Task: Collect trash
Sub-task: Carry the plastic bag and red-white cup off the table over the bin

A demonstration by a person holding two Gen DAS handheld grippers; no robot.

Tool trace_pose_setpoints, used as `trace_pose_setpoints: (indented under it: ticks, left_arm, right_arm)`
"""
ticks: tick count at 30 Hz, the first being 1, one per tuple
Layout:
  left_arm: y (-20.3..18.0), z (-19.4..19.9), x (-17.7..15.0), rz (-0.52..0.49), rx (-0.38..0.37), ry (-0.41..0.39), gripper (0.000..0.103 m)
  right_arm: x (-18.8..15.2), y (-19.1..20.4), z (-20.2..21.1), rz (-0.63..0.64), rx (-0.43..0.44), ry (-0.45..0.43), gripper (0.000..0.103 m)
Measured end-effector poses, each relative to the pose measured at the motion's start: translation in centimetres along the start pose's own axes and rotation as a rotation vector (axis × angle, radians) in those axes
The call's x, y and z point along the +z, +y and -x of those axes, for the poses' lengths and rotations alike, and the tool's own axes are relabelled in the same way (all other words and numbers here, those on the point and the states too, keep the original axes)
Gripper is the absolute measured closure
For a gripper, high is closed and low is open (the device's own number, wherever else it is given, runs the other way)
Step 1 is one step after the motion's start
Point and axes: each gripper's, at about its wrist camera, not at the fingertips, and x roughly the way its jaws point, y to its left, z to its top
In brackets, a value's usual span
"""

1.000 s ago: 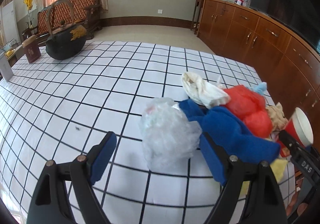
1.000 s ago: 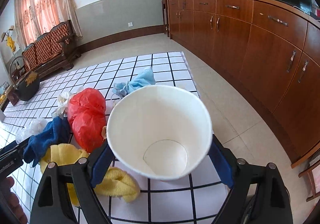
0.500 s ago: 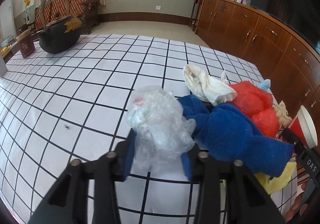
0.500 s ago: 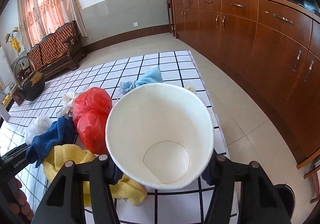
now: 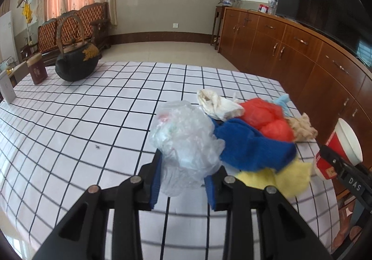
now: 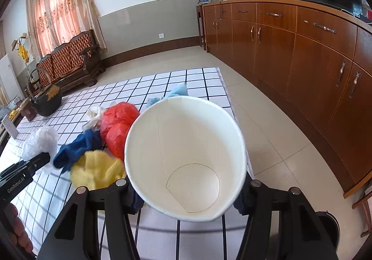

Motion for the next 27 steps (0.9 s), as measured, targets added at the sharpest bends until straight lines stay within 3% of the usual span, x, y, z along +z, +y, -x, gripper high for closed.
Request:
trace_pose_setpoints:
  ticks: [14, 27]
  left_arm:
    - [-2.6, 6.0, -3.0, -0.077, -0.067, -0.015, 0.069]
    - [-8.3, 9.3, -6.2, -0.158, -0.186, 0.009, 0.069]
  right_arm:
    - [-4.3, -0.1, 7.6, -0.013, 0.017, -0.011, 0.043]
    - [-8.2, -3.2, 13.6, -0.046, -0.037, -0.018, 0.043]
